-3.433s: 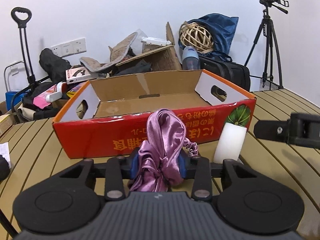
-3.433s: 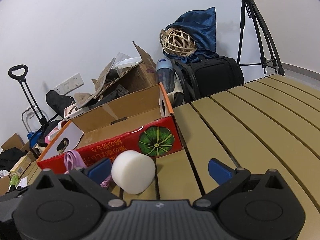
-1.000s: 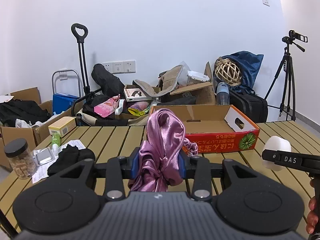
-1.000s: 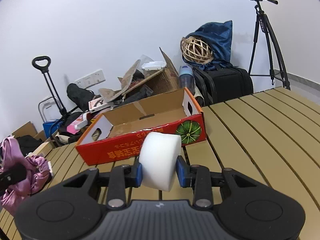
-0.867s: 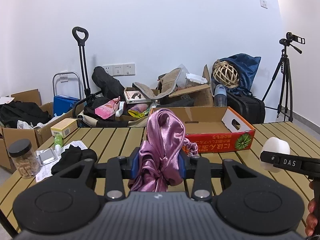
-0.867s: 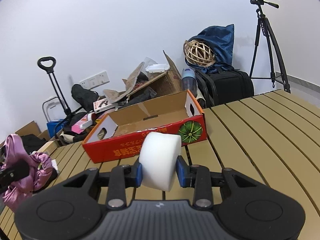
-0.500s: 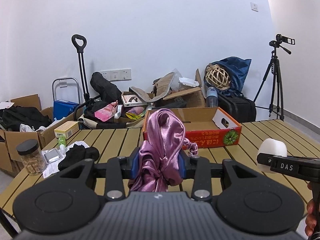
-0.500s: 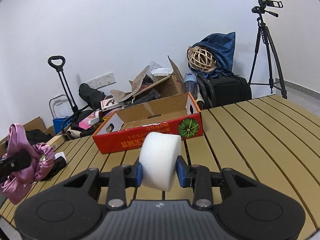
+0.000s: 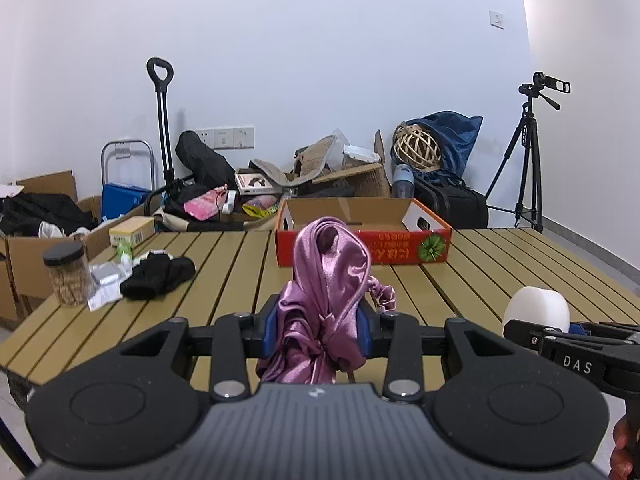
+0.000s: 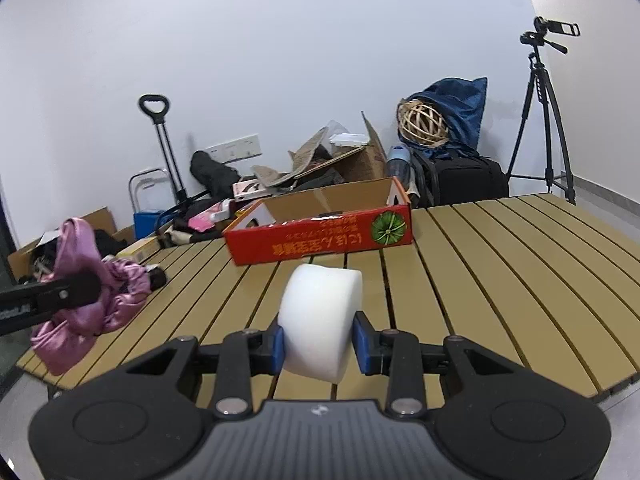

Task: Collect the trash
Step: 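Carry the purple bow and white foam with both tools down toward the black bin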

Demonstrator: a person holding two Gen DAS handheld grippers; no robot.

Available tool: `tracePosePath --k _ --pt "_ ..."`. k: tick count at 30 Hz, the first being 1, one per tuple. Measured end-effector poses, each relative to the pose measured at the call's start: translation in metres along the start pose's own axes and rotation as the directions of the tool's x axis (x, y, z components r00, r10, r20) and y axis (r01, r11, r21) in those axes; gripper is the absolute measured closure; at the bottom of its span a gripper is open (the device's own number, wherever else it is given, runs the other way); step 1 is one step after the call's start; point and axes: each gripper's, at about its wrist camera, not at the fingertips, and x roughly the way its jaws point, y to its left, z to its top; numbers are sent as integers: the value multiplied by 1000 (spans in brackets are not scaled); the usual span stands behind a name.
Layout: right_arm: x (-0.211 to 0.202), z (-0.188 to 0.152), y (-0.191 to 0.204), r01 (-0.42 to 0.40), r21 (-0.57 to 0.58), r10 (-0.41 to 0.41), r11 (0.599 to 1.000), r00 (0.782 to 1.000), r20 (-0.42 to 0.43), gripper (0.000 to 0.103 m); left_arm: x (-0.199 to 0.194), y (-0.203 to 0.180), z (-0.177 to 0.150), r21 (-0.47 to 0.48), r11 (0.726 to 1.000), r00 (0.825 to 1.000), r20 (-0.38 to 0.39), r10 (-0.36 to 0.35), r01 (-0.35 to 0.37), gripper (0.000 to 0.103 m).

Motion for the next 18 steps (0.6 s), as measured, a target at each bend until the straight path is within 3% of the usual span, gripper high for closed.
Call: tracePosePath --k 18 --pt "-51 -76 21 -68 -95 59 993 994 -93 71 -40 21 -66 -25 999 996 -87 -35 33 66"
